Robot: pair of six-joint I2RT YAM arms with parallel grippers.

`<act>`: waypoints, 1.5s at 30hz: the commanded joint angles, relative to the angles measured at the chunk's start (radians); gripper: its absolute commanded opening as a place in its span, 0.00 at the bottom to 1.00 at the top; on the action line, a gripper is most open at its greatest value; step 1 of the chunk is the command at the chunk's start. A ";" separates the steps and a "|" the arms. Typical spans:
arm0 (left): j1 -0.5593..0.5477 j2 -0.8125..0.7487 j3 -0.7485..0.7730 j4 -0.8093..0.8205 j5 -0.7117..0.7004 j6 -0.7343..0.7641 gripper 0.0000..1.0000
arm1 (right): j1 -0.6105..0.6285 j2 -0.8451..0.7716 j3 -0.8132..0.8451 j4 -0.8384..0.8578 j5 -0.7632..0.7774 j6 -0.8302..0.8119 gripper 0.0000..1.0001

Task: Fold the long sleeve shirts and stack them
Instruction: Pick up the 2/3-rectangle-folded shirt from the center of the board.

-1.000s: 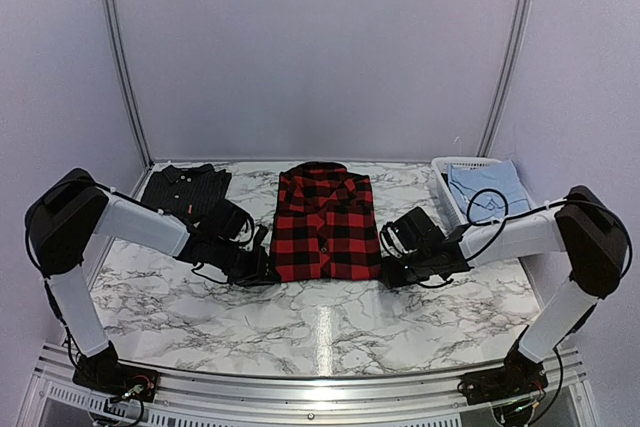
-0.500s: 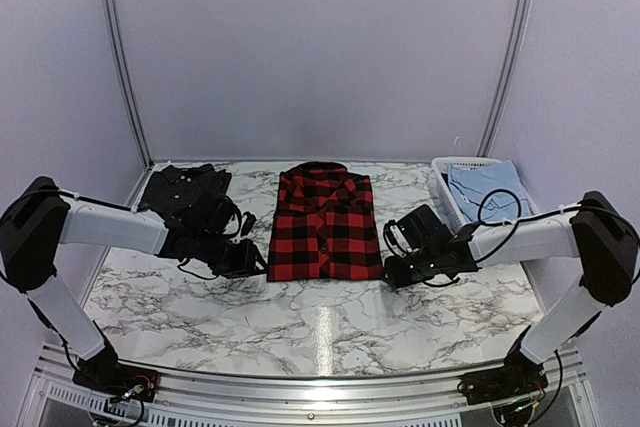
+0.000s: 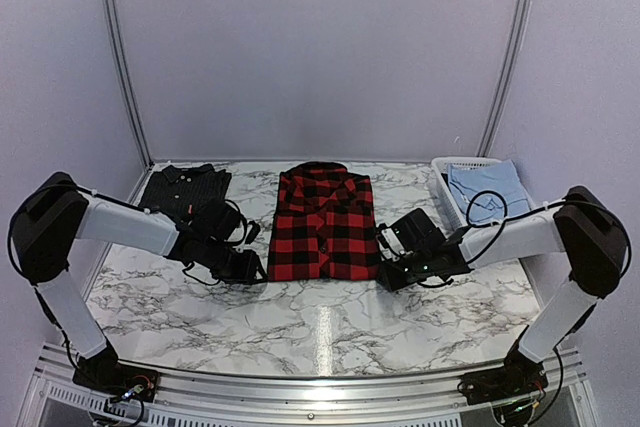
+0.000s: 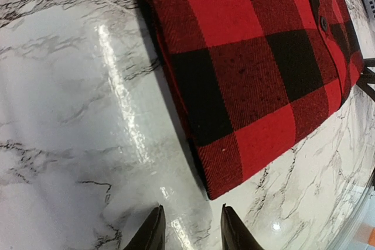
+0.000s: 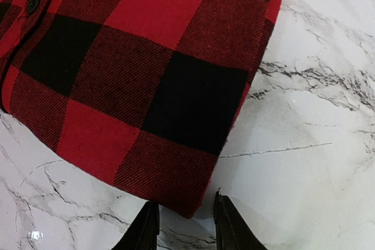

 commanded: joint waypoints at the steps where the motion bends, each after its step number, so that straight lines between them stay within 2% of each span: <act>1: -0.017 0.042 0.030 -0.031 0.010 0.053 0.35 | 0.009 0.026 0.013 -0.007 0.007 -0.017 0.32; 14: -0.052 0.133 0.092 -0.037 0.019 0.083 0.35 | 0.010 0.023 0.011 0.015 0.024 -0.019 0.26; 17: -0.056 0.142 0.098 -0.037 0.026 0.079 0.30 | 0.011 0.023 0.010 0.022 0.023 -0.017 0.19; 21: -0.056 0.131 0.092 -0.037 0.027 0.065 0.19 | 0.013 0.012 0.006 0.022 0.024 -0.014 0.02; 23: -0.057 0.118 0.086 -0.037 0.030 0.057 0.14 | 0.020 -0.006 0.004 0.015 0.024 -0.012 0.00; 26: -0.057 0.087 0.068 -0.037 0.034 0.047 0.03 | 0.033 -0.040 -0.007 0.002 0.026 -0.007 0.00; 28: -0.060 0.060 0.053 -0.036 0.040 0.037 0.00 | 0.047 -0.071 -0.020 -0.009 0.026 0.002 0.00; 34: -0.099 -0.057 -0.025 -0.034 0.031 -0.006 0.00 | 0.106 -0.185 -0.075 -0.049 0.033 0.057 0.00; 39: -0.162 -0.212 -0.119 -0.037 -0.002 -0.068 0.00 | 0.175 -0.302 -0.124 -0.097 0.041 0.128 0.00; 45: -0.231 -0.408 -0.150 -0.106 -0.094 -0.129 0.00 | 0.262 -0.467 -0.111 -0.204 0.067 0.206 0.00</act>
